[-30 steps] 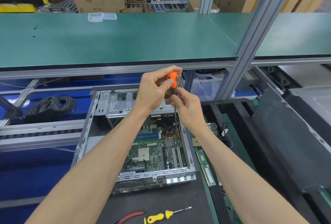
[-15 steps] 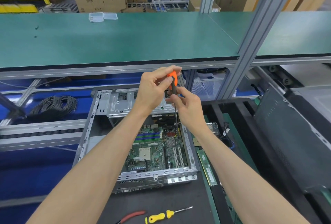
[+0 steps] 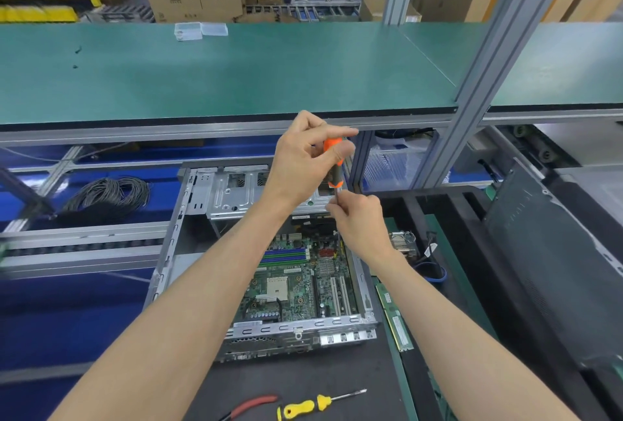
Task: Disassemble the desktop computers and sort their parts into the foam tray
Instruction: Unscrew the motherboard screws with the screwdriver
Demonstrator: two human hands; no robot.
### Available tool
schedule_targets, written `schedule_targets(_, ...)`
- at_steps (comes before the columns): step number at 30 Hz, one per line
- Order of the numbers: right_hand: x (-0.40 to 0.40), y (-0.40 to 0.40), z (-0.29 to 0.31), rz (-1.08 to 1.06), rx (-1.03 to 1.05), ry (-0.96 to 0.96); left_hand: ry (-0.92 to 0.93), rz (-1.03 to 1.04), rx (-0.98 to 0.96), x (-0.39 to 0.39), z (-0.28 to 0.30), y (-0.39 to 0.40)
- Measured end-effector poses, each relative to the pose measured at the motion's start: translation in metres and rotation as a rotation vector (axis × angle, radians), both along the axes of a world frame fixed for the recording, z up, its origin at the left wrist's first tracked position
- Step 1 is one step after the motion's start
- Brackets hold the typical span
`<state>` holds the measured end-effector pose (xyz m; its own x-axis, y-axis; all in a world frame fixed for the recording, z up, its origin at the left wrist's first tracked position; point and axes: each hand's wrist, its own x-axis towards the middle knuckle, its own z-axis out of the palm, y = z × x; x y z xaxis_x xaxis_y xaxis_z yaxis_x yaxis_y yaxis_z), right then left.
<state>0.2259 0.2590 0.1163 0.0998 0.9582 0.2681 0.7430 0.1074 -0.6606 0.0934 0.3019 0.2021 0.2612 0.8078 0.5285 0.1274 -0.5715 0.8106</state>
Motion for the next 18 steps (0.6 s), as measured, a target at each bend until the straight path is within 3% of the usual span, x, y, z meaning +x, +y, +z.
schedule_targets(7, 0.005, 0.001, -0.001, -0.023, 0.073, -0.028, 0.063, 0.195, 0.076, -0.027, -0.050, -0.022)
schedule_targets(10, 0.004, 0.002, 0.002, -0.026, 0.074, -0.031, 0.292, 0.087, -0.103, -0.030, -0.087, -0.027)
schedule_targets(16, 0.001, 0.004, 0.008, -0.017, 0.080, 0.038, 1.001, -0.040, -0.405, -0.024, -0.150, -0.012)
schedule_targets(18, -0.001, 0.005, 0.009, -0.013, 0.082, 0.054, 1.047, -0.058, -0.432, -0.021, -0.162, -0.009)
